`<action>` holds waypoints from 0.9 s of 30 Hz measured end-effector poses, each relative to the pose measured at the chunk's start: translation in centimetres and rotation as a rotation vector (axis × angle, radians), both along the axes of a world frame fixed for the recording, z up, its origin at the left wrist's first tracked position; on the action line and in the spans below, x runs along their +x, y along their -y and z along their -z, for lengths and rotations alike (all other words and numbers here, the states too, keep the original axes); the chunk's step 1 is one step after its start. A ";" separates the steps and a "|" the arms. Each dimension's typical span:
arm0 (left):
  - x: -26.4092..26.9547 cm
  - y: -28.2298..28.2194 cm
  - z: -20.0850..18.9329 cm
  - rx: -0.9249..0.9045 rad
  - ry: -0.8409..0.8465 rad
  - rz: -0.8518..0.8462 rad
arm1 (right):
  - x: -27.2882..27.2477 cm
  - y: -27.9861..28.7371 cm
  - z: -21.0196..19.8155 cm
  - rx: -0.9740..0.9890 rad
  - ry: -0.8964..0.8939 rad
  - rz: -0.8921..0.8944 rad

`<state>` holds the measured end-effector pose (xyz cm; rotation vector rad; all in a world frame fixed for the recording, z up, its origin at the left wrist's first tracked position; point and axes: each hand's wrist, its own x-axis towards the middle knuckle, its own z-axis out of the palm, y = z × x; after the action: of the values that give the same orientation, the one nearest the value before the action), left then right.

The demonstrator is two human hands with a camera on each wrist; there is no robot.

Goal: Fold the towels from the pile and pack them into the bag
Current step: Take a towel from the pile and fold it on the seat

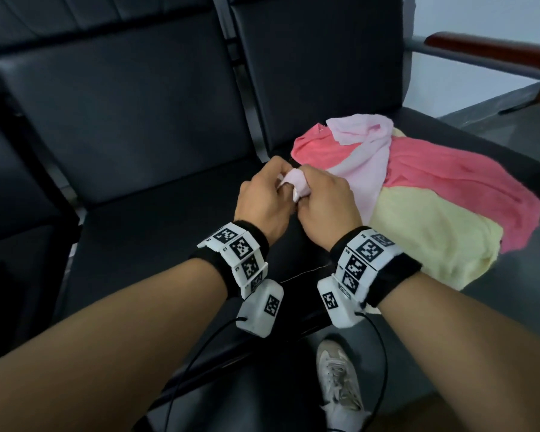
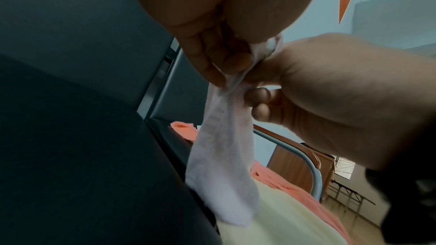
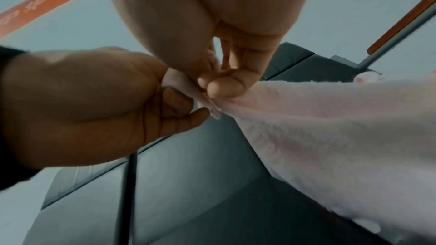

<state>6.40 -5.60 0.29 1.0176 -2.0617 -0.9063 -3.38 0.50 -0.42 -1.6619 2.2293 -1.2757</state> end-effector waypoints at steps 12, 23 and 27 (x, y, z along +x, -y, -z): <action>7.5 1.4 -0.9 -0.004 -0.200 -0.008 | 6.0 3.2 -3.0 -0.280 0.186 -0.178; 12.5 5.2 1.2 -0.002 0.237 -0.137 | 11.8 4.3 -6.4 -0.268 0.415 -0.491; 14.6 5.6 1.3 0.123 0.171 -0.251 | 13.1 5.0 -6.9 -0.275 0.462 -0.544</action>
<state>20.98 -11.22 -1.04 1.4274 -1.9754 -0.8475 9.70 -4.45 6.49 -1.6651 1.2754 -1.6307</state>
